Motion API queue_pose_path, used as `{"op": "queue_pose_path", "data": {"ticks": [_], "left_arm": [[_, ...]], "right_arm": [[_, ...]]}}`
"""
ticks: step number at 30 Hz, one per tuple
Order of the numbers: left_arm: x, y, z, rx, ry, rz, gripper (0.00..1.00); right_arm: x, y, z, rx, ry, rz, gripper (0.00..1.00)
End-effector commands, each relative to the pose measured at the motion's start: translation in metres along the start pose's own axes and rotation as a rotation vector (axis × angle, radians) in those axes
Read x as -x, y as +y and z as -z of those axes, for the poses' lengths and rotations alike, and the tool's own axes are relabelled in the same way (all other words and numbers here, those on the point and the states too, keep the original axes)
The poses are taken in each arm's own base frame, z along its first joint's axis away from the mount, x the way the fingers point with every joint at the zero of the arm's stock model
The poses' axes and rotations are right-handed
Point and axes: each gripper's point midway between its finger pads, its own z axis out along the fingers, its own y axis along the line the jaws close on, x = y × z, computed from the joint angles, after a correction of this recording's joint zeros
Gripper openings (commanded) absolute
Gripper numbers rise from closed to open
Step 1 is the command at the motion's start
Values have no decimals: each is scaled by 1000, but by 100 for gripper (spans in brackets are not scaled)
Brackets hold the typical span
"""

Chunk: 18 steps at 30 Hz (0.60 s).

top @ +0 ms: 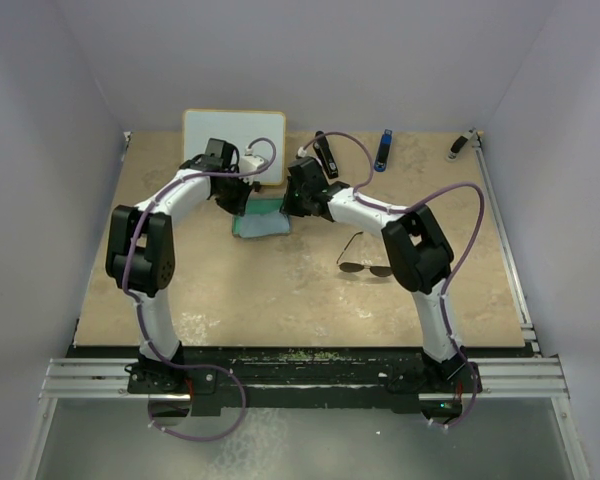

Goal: Organize the sunglasses
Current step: Place the glasses cleaning cloth in the sunglasses case.

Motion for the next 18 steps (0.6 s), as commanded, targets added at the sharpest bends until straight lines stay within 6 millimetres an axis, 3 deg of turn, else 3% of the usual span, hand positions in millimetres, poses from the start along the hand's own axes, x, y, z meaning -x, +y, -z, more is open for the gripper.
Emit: {"op": "queue_pose_path", "data": {"ticks": [1,18], "left_arm": [[24,10,5,36,-62,0,4],[22,17,-5,55,-44,-3,4]], "right_arm": [[17,16,2,53,-35,-15,0],[12,15,3,67,-24,-33,0]]}}
